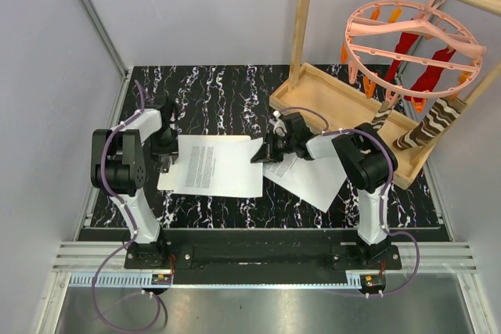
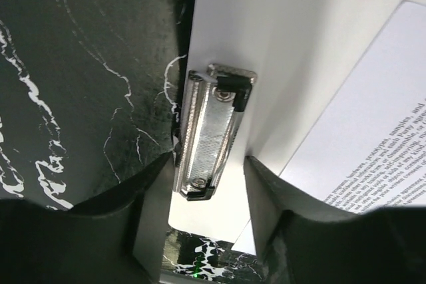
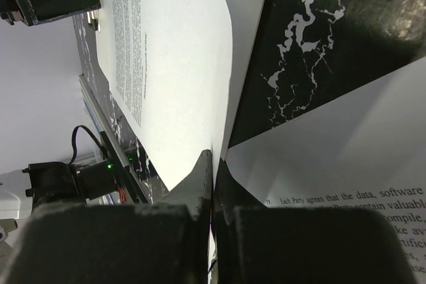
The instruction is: Put the files into the folder
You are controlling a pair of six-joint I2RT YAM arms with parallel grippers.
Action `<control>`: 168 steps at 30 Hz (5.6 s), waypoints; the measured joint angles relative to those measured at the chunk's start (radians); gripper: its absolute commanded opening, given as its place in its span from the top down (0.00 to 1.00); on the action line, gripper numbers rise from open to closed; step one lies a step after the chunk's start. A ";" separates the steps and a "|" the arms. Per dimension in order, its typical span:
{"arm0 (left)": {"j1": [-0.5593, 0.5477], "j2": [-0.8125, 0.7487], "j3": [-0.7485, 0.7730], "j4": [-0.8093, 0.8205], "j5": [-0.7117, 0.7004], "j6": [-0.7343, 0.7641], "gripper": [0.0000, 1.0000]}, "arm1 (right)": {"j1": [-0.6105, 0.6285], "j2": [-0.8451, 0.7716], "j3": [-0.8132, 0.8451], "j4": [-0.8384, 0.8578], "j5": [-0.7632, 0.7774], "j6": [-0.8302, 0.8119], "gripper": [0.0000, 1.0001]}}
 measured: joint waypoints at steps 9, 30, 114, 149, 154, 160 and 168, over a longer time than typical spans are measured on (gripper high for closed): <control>-0.002 0.000 -0.006 0.003 -0.004 0.029 1.00 | 0.006 0.039 0.050 -0.011 -0.008 -0.008 1.00; 0.040 -0.130 -0.152 0.115 0.108 0.047 1.00 | 0.030 0.134 0.186 -0.037 0.010 -0.060 1.00; 0.077 -0.124 -0.154 0.153 0.204 0.033 1.00 | 0.079 0.215 0.455 -0.354 0.081 -0.219 1.00; 0.172 -0.220 -0.290 0.286 0.431 0.048 1.00 | 0.062 0.225 0.464 -0.352 0.056 -0.271 1.00; 0.172 -0.220 -0.293 0.290 0.446 0.048 1.00 | 0.068 0.235 0.487 -0.370 0.058 -0.272 1.00; 0.172 -0.222 -0.294 0.291 0.444 0.049 1.00 | 0.089 0.254 0.517 -0.371 0.058 -0.268 1.00; 0.147 -0.219 -0.276 0.255 0.392 0.049 0.67 | 0.090 0.260 0.530 -0.379 0.048 -0.254 0.63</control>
